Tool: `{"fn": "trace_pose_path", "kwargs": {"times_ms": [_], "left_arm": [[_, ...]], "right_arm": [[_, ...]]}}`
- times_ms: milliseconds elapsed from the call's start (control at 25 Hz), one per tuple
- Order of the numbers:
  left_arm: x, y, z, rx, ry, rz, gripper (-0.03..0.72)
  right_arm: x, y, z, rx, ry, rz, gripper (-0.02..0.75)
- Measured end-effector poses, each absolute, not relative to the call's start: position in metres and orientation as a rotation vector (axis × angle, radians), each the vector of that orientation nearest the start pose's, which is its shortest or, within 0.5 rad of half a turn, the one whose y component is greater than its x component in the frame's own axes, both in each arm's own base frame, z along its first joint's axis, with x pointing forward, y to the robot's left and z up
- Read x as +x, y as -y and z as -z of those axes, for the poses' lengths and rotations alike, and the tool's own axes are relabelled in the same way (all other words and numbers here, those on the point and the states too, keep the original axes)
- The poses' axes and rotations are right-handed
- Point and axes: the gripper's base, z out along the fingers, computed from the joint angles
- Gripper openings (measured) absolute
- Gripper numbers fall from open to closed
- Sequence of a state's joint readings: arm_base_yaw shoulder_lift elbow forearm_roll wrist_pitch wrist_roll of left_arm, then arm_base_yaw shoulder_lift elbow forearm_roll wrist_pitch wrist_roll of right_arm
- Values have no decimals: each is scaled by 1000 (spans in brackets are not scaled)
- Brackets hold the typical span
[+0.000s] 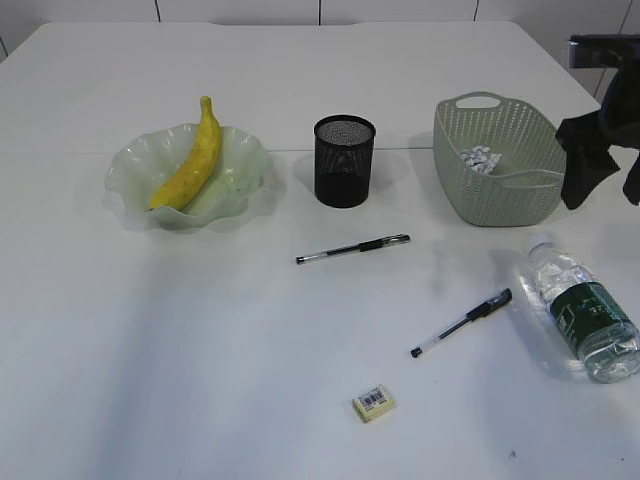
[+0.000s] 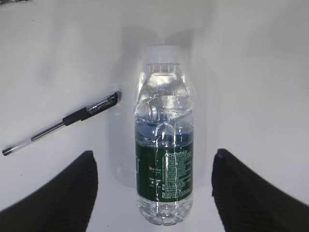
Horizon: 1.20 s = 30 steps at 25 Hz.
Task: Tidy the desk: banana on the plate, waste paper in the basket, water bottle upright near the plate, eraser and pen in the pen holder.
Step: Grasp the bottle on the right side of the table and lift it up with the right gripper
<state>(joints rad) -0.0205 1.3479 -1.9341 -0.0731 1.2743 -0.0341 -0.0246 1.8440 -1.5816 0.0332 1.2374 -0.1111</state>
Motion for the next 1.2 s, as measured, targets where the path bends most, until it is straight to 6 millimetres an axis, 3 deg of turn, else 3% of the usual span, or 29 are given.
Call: {"fn": "trace_pose_path", "kwargs": {"times_ms": [240,640,880,1200], "left_arm": [[232,11,-529,2,-2172,119,286],[232,11,-529,2,-2172,119,286],[232,11,-529,2,-2172,119,286],[232,11,-529,2,-2172,119,286]], "right_arm": [[380,6,-245,-118,-3062,-41,547],[387,7,-224,-118,-3105,-45,547],[388,7,-221,-117,-3113,-49,548],[394,7,-196,-116,-3173,-58,551]]}}
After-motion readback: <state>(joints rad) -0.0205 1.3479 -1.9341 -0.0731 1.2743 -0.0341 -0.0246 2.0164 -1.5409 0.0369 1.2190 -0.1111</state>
